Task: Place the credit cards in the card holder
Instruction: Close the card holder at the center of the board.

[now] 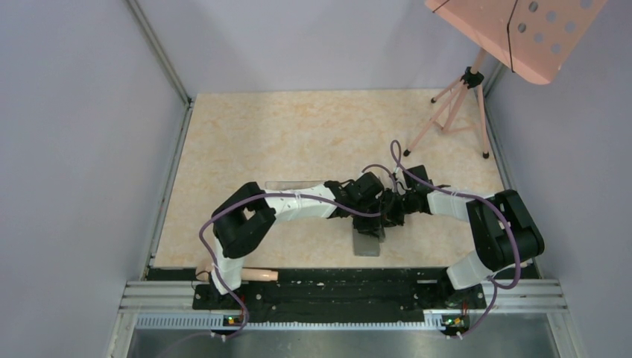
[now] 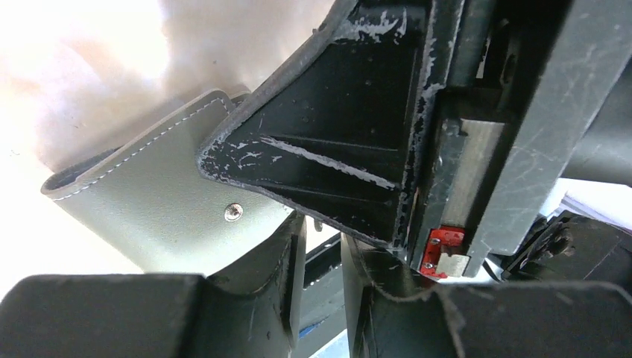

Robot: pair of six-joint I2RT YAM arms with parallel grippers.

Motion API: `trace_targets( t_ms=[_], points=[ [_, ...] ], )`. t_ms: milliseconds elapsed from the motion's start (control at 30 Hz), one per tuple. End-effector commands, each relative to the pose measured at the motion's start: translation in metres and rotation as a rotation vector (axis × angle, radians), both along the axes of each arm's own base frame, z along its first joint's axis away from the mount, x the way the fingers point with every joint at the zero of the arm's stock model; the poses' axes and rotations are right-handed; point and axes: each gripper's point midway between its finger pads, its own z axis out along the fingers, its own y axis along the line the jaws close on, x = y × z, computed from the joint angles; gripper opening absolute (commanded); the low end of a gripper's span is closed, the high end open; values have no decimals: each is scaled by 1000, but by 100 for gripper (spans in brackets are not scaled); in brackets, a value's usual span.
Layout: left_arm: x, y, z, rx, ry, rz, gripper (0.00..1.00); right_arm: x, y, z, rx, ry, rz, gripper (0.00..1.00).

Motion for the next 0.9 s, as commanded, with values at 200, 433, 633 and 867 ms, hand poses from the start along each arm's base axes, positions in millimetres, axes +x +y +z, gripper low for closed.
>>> trace_targets(
  t_ms=[200,433,633,867],
  points=[
    [26,-13,16,-47,-94,42,0,-21,-18,-27,-129,48,10,0],
    [28,-7,16,-27,-113,45,0,-21,-18,-27,-128,49,13,0],
    [26,6,14,4,-128,49,0,-20,-18,-25,-130,44,12,0],
    [28,11,12,9,-121,60,0,-18,-18,-23,-134,34,11,0]
  ],
)
